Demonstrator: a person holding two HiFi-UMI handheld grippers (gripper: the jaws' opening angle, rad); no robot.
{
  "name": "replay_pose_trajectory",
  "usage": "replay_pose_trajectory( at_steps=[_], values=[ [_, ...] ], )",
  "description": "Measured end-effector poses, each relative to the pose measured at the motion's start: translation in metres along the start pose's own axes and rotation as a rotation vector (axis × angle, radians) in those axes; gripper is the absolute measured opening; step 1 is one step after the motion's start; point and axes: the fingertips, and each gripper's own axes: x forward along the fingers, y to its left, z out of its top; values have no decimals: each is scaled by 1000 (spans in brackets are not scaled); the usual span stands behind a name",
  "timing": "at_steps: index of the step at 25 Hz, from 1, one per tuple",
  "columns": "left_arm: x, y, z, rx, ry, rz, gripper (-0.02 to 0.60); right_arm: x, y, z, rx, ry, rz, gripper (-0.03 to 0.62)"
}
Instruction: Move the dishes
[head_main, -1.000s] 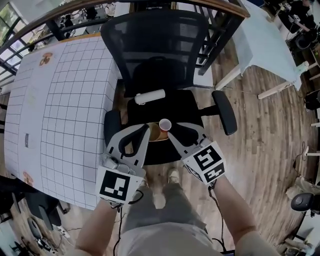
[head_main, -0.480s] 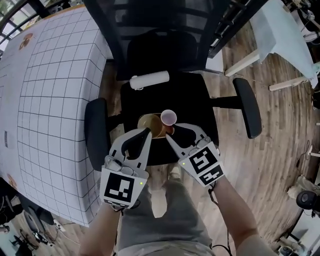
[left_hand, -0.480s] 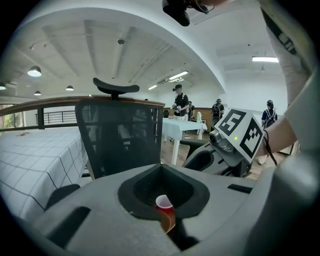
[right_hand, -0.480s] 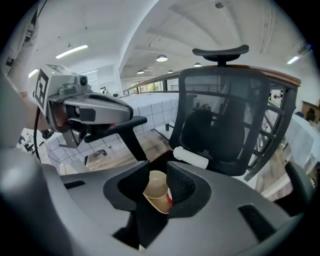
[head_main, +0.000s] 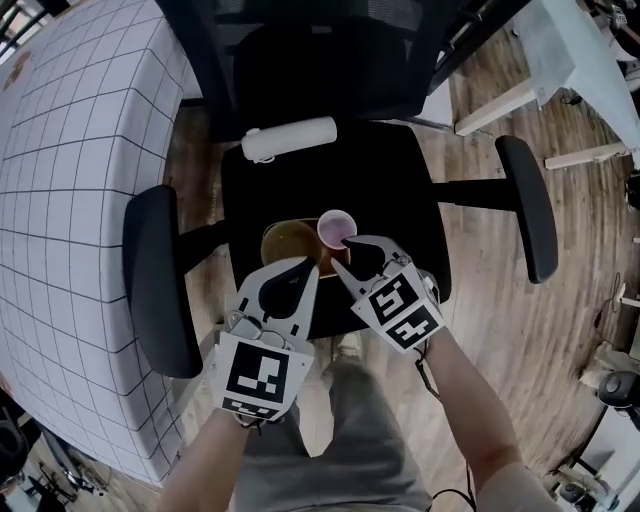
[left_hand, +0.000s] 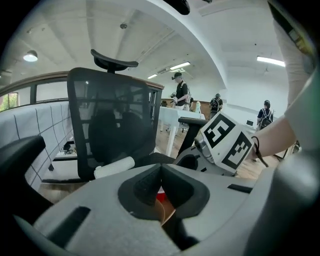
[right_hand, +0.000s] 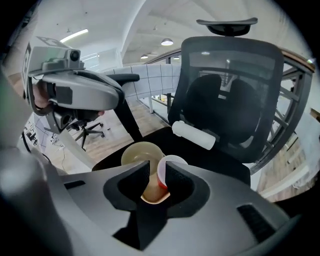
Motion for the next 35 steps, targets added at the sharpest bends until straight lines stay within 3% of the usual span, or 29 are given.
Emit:
replay_pose_trajectory(
  at_steps=[11,14,20,27,31,35],
  values=[
    [19,-6,-52,-93,87,-36,14,39,-7,-33,-158,139,-4,104],
    [18,-9,-54,-106,83,-43,14,45,0,-40,-142,148,13,103],
    [10,-19,-52,-114,84,-54,14,44,2,-41,-62,143,-10,37],
    [-22,-34,-2,-114,48,-81,14,0,-4,-16,38,128,-54,29],
    [-52,-30,44,-142,5,-75,14,-48,1,30,93,42,-64,29],
    [-92,-27,92,-135,-48,-52,14,-112,7,84,76,-65,-122,29]
  ],
)
